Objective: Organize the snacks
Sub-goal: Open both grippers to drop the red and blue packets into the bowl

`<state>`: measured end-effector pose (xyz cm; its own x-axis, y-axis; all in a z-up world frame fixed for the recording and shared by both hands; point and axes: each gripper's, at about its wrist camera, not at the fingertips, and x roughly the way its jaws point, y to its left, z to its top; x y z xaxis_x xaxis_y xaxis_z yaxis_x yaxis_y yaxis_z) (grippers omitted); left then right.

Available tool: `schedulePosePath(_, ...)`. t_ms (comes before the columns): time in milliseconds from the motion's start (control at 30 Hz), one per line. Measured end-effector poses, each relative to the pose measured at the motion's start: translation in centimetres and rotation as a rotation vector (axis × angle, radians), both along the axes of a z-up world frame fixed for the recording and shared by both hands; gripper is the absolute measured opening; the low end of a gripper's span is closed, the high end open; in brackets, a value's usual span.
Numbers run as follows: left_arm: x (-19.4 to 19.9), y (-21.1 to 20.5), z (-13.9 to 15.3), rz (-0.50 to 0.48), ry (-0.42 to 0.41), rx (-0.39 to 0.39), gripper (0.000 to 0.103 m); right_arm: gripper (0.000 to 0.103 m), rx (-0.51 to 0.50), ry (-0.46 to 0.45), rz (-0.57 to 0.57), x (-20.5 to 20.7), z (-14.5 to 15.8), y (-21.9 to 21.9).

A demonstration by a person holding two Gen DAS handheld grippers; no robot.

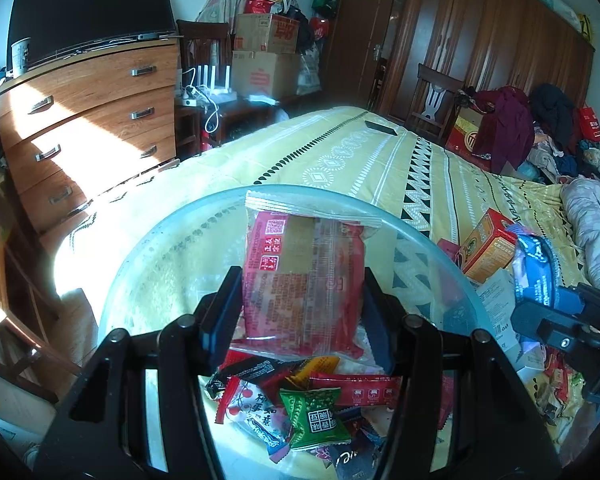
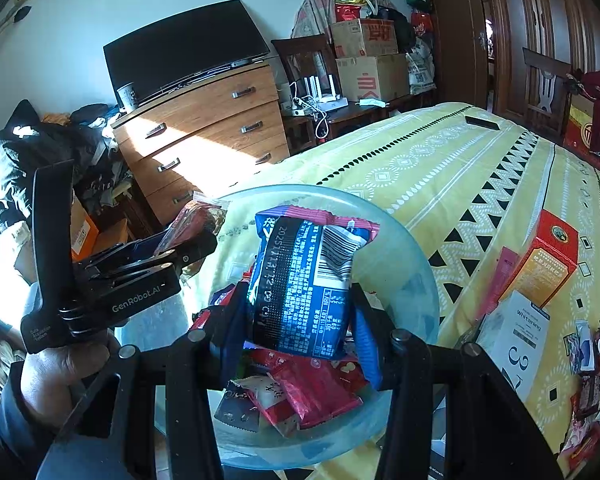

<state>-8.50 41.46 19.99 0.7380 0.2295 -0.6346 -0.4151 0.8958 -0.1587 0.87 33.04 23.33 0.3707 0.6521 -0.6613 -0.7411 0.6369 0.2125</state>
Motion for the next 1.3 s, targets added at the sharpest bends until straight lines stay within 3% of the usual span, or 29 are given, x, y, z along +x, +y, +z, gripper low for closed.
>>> schedulePosePath(300,-1.1,-0.3,1.1,-0.023,-0.015,-0.015,0.057,0.051,0.002,0.007,-0.003,-0.2,-0.3,0.3)
schedulePosePath(1300,-0.9,-0.2,0.5,-0.064,0.037,-0.031,0.057,0.051,-0.015,0.031,0.01,-1.2,-1.3,1.3)
